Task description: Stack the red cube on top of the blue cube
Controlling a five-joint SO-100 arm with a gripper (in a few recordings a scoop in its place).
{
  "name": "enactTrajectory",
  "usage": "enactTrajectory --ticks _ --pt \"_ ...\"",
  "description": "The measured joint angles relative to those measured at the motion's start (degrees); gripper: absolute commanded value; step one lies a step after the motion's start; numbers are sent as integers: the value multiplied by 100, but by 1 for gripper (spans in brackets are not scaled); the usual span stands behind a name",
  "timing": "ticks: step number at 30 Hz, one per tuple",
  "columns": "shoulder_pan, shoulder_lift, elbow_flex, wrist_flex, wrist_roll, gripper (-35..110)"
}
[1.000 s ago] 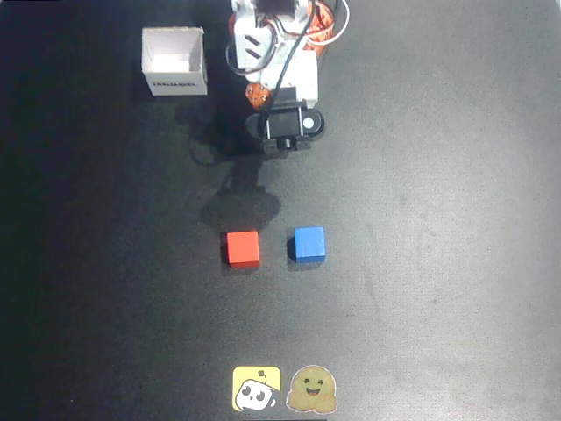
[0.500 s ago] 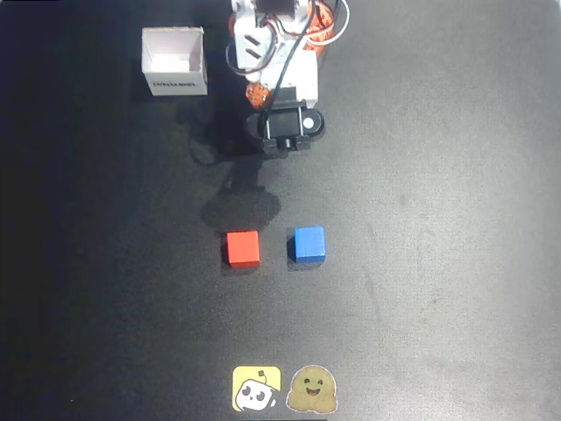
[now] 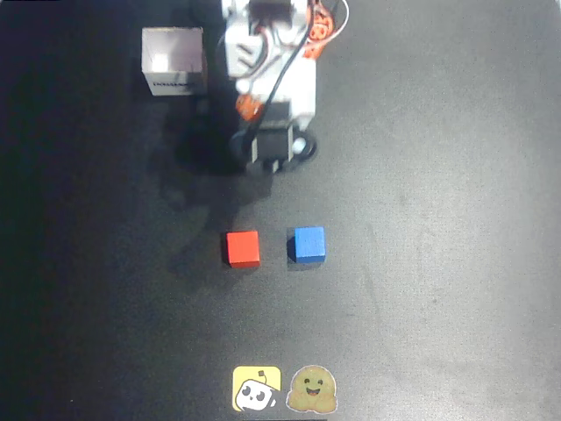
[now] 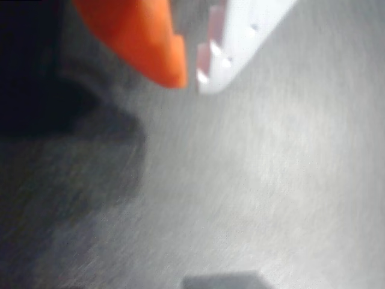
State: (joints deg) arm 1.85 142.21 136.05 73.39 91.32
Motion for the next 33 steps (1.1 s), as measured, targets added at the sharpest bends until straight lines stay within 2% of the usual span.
enactTrajectory --ticks 11,21,33 --pt "677 -3270 -2320 -79 -360 0" --pt "861 -5062 -3727 -44 -492 0" --pt "870 -5484 -4078 -26 -475 22"
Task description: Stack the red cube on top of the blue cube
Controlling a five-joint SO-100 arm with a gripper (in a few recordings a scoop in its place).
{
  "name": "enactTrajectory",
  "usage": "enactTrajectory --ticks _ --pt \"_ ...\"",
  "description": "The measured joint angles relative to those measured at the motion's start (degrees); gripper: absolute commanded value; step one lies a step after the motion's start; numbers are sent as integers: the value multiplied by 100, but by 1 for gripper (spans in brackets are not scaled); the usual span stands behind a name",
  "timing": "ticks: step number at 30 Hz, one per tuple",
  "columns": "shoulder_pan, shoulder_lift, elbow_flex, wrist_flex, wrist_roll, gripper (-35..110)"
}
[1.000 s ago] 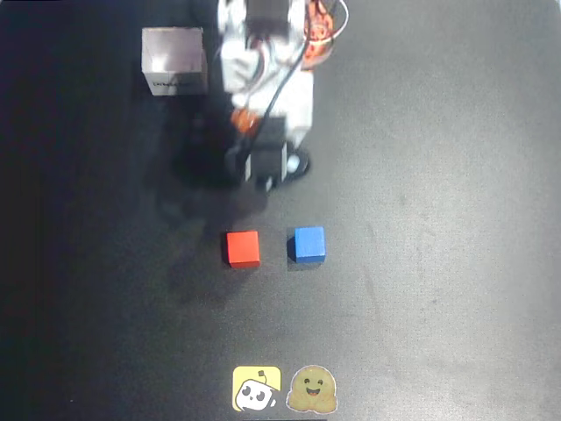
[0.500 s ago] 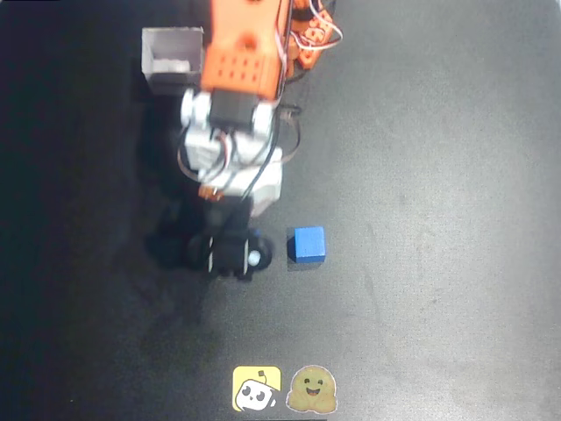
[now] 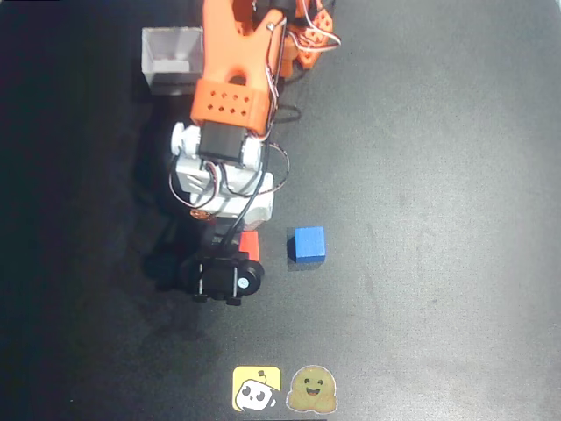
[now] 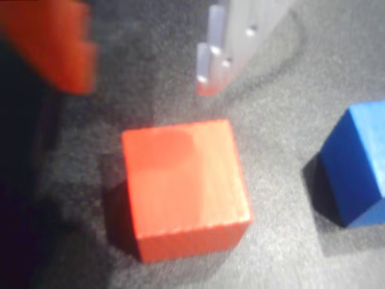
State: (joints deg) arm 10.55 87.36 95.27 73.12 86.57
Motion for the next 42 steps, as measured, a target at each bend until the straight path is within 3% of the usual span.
enactTrajectory --ticks 32,42 --pt "-448 -1063 -141 -844 44 25" --pt "-404 -1274 -141 -949 44 2"
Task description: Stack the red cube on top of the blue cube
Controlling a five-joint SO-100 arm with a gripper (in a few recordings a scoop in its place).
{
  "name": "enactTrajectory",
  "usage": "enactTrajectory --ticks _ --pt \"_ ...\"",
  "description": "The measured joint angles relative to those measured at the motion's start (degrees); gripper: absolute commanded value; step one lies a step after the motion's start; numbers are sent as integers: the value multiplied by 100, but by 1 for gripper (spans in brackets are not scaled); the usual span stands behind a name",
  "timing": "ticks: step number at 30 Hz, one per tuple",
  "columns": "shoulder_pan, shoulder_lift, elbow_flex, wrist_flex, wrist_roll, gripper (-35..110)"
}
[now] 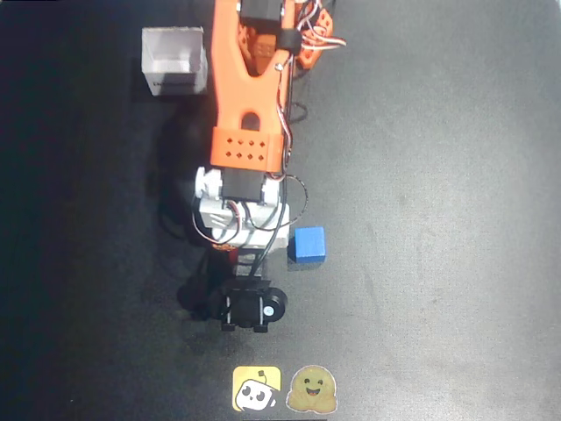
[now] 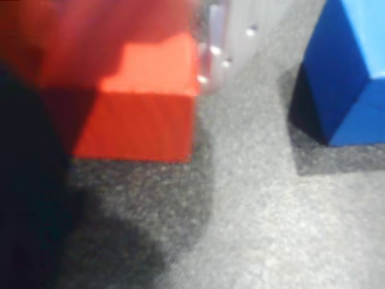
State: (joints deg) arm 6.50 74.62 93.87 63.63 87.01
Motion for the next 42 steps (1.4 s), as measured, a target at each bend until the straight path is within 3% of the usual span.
enactTrajectory --ticks 9,21,30,42 --pt "0 0 -44 141 0 0" --pt "-343 668 -1230 1978 334 0" --pt "-1406 905 -1230 2074 1230 0" --pt "-1679 905 -888 1547 1301 0"
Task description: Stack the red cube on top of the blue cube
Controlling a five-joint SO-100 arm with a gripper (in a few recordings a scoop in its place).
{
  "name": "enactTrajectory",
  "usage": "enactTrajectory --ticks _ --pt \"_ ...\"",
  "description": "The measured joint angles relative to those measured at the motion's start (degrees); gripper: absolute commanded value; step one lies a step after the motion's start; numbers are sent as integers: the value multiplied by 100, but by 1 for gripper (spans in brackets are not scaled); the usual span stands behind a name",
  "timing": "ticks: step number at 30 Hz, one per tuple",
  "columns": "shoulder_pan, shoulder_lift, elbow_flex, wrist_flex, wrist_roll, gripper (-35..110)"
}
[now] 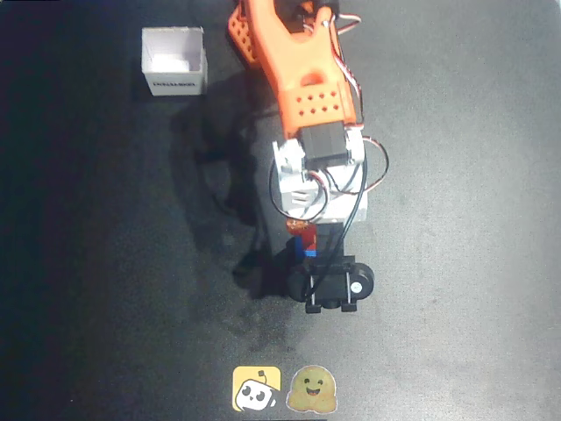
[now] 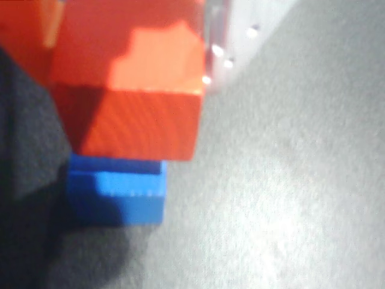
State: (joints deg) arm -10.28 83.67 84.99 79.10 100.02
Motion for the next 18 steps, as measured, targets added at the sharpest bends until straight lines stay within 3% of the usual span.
enactTrajectory --ticks 18 --pt "18 -44 527 -747 0 0"
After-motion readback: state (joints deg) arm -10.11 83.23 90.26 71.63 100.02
